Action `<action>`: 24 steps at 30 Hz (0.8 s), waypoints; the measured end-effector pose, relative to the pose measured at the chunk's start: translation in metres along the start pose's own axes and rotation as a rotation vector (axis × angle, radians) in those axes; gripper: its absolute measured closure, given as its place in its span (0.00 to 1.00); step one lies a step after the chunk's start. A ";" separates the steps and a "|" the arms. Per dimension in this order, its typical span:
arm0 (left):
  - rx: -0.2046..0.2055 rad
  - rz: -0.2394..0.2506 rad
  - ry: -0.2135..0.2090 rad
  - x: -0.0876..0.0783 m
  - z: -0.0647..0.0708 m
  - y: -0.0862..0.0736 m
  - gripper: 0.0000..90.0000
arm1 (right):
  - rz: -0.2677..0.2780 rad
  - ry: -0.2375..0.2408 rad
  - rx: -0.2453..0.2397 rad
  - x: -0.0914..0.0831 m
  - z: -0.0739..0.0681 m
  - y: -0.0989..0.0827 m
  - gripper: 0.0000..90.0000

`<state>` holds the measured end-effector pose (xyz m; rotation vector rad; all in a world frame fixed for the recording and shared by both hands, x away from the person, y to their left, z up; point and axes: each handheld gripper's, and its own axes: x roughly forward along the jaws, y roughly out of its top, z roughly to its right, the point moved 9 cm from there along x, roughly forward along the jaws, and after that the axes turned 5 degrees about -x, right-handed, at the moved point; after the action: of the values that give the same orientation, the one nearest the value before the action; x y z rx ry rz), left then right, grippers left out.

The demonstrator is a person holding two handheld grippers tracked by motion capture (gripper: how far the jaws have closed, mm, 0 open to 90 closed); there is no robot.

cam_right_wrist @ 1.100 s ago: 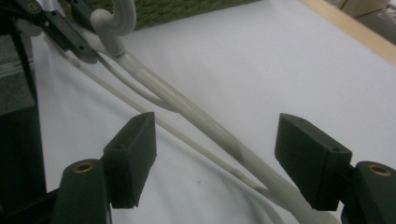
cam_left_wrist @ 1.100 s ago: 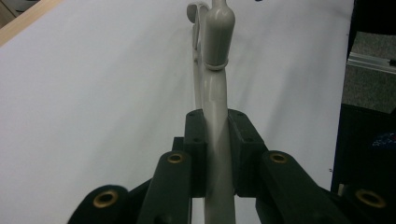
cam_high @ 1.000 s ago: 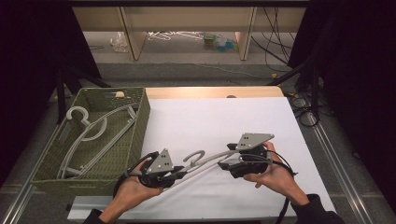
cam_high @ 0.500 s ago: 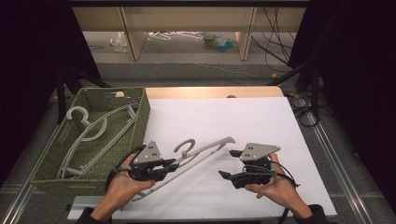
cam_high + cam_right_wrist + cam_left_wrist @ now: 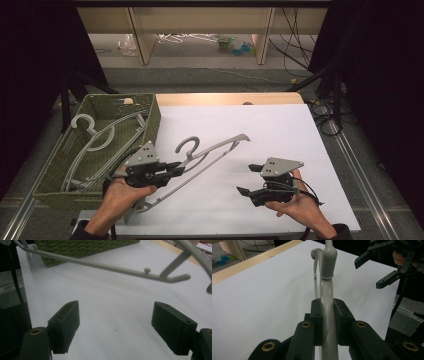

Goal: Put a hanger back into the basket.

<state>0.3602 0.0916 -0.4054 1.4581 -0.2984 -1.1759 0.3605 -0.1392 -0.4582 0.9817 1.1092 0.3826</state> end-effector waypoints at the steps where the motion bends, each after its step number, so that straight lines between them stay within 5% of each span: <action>1: 0.000 0.006 0.003 -0.004 0.000 0.002 0.88 | -0.004 0.005 0.003 0.000 0.000 -0.001 0.26; 11: -0.020 0.052 0.020 -0.051 -0.003 0.020 0.87 | -0.005 0.008 0.007 -0.002 -0.002 -0.006 0.26; 16: -0.024 0.069 0.046 -0.071 -0.013 0.030 0.87 | -0.006 0.014 0.005 -0.002 -0.003 -0.007 0.26; 24: -0.087 0.094 0.072 -0.094 -0.034 0.040 0.88 | -0.013 0.012 0.011 -0.002 -0.002 -0.009 0.26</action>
<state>0.3608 0.1704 -0.3322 1.3926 -0.2605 -1.0462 0.3562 -0.1449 -0.4642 0.9823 1.1291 0.3732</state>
